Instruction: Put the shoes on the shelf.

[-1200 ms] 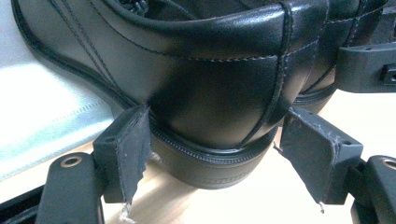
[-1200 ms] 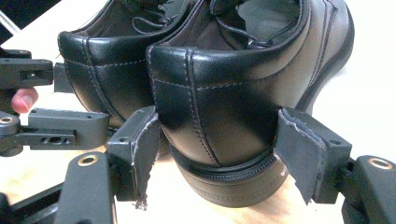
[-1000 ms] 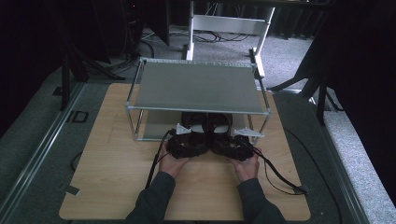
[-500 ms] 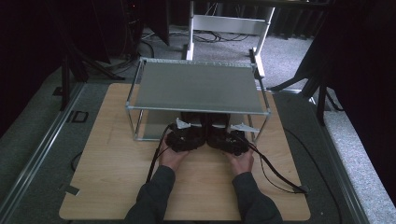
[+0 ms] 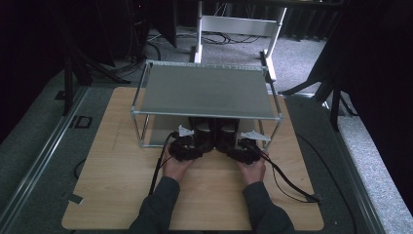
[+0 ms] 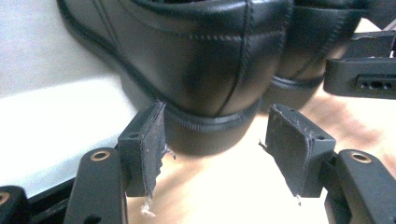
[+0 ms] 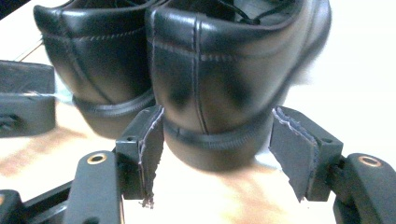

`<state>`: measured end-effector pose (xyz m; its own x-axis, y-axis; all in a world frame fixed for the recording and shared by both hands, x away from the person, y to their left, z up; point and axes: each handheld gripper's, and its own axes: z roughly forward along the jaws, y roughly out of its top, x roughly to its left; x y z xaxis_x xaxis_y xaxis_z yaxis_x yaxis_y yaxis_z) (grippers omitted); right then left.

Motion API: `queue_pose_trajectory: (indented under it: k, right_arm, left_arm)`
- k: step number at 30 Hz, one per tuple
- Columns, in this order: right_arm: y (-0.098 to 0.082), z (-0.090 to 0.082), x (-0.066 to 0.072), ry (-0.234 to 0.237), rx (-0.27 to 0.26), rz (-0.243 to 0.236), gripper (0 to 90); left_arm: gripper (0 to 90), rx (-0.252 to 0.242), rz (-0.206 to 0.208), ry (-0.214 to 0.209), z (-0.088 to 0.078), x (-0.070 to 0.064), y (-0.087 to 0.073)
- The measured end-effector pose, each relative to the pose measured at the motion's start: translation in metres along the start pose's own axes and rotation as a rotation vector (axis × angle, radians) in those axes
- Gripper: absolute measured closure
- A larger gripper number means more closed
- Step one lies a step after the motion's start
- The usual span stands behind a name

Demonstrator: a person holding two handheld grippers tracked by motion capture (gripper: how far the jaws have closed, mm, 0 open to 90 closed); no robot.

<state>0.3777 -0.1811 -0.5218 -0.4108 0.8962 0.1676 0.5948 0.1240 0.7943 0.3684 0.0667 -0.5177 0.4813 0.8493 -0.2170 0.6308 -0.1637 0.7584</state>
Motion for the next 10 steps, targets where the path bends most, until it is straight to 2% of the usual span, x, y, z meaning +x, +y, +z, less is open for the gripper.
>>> queue_pose_trajectory:
  k: [2, 4, 6, 8, 10]
  right_arm:
    - [-0.006, -0.01, -0.004, 0.03, -0.01, 0.014, 34.7]
    - [-0.008, -0.014, -0.006, 0.028, -0.009, 0.007, 34.7]
    - [-0.018, -0.028, -0.018, 0.012, 0.029, -0.011, 34.7]
    - [-0.023, -0.034, -0.028, 0.01, 0.046, -0.008, 34.8]
    - [-0.027, -0.038, -0.038, 0.0, 0.063, -0.003, 34.7]
  left_arm:
    - [38.3, -0.012, -0.012, -0.003, -0.009, 0.003, -0.007]
    - [38.3, -0.017, -0.013, 0.004, -0.015, 0.005, -0.013]
    - [38.4, -0.017, -0.017, 0.014, -0.023, 0.011, -0.024]
    - [38.5, -0.012, -0.024, 0.019, -0.028, 0.015, -0.031]
    - [38.5, -0.004, -0.014, 0.034, -0.034, 0.019, -0.038]
